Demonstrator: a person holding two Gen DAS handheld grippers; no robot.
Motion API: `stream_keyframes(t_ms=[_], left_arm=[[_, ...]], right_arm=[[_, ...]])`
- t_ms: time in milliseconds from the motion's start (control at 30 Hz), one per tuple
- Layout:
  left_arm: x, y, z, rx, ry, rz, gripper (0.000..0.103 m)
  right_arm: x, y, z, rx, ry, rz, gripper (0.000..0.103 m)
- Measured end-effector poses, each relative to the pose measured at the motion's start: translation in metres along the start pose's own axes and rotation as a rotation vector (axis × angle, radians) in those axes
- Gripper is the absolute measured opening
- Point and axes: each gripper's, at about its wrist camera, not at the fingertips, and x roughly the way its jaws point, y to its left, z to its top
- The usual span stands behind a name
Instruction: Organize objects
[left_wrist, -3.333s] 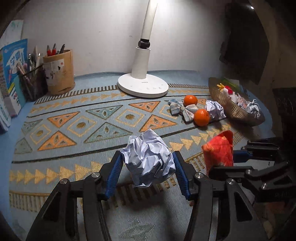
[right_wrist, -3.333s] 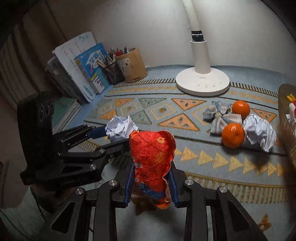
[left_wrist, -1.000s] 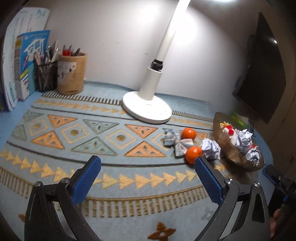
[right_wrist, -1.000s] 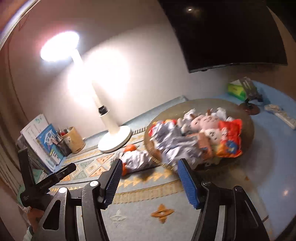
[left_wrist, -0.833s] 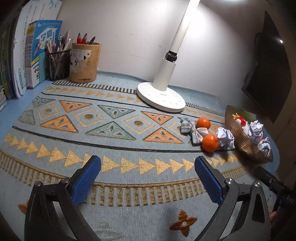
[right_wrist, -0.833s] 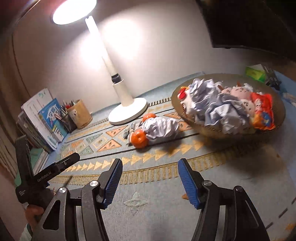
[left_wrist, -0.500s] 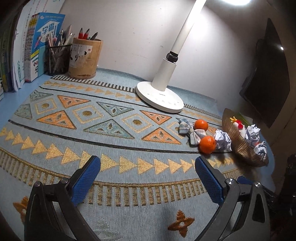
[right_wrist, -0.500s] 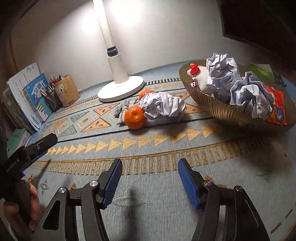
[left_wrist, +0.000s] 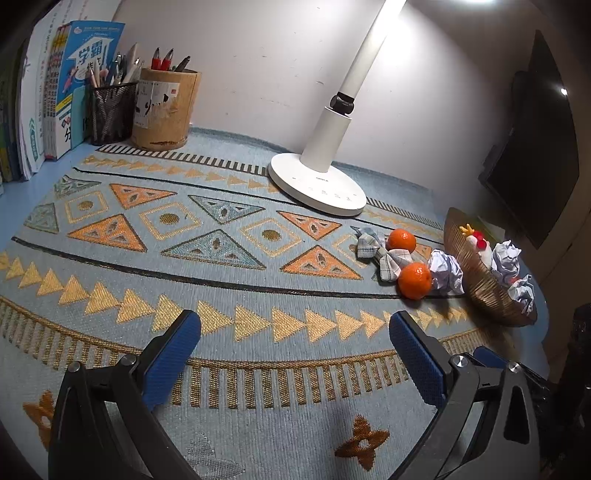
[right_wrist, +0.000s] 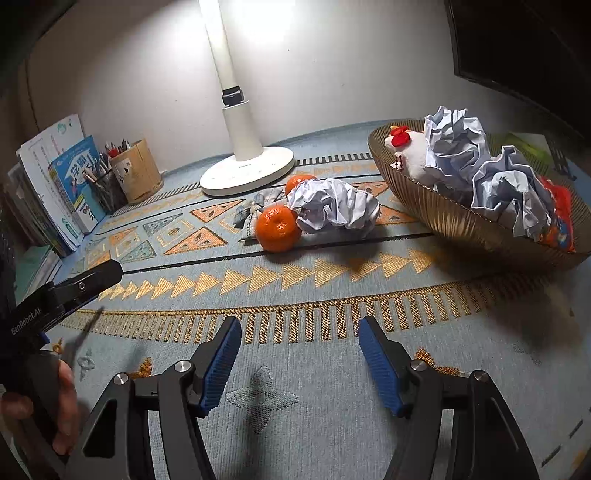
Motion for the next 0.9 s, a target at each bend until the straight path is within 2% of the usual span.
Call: stream_keyframes(t_ms=[200,267,333,400,467,533,633,667,700,767,800,900], left_arm=[[0.004,-0.003,-0.001,0.011,0.022,0.024,0.102],[0.011,-0.007,0.005,0.008,0.083,0.007,0.102],[0.019,-0.014,0.017,-0.023,0.155,-0.09,0.102],[0.032,-0.027,0.036,-0.011,0.2,-0.199,0.102],[0.055,-0.041,0.056,0.028,0.261,-0.258,0.102],[0.08,-0.053,0.068,0.063,0.293,-0.32,0.102],[0.12,-0.063,0.076,0.067,0.37,-0.346,0.094],[0.131,-0.064,0.076,0.064,0.388,-0.365,0.086],[0.14,-0.065,0.076,0.062,0.399,-0.37,0.085],[0.145,-0.069,0.078,0.082,0.364,-0.373,0.083],[0.149,-0.072,0.078,0.094,0.373,-0.387,0.08],[0.151,-0.084,0.074,0.155,0.361,-0.388,0.071]], right_arm=[[0.002,-0.002,0.0,0.023,0.023,0.003,0.065],[0.003,-0.001,0.0,0.019,0.026,-0.003,0.065],[0.005,-0.001,0.002,0.02,0.047,-0.001,0.065],[0.012,-0.003,0.005,0.044,0.09,0.038,0.065],[0.018,-0.007,0.013,0.093,0.104,0.111,0.065],[0.024,-0.006,0.026,0.128,0.105,0.146,0.065],[0.035,0.003,0.049,0.118,0.104,0.166,0.065],[0.039,0.007,0.056,0.1,0.098,0.163,0.064],[0.043,0.011,0.062,0.078,0.084,0.147,0.063],[0.053,0.014,0.07,0.055,0.072,0.112,0.056],[0.059,0.013,0.074,0.059,0.078,0.109,0.054],[0.075,0.005,0.08,0.108,0.089,0.12,0.052]])
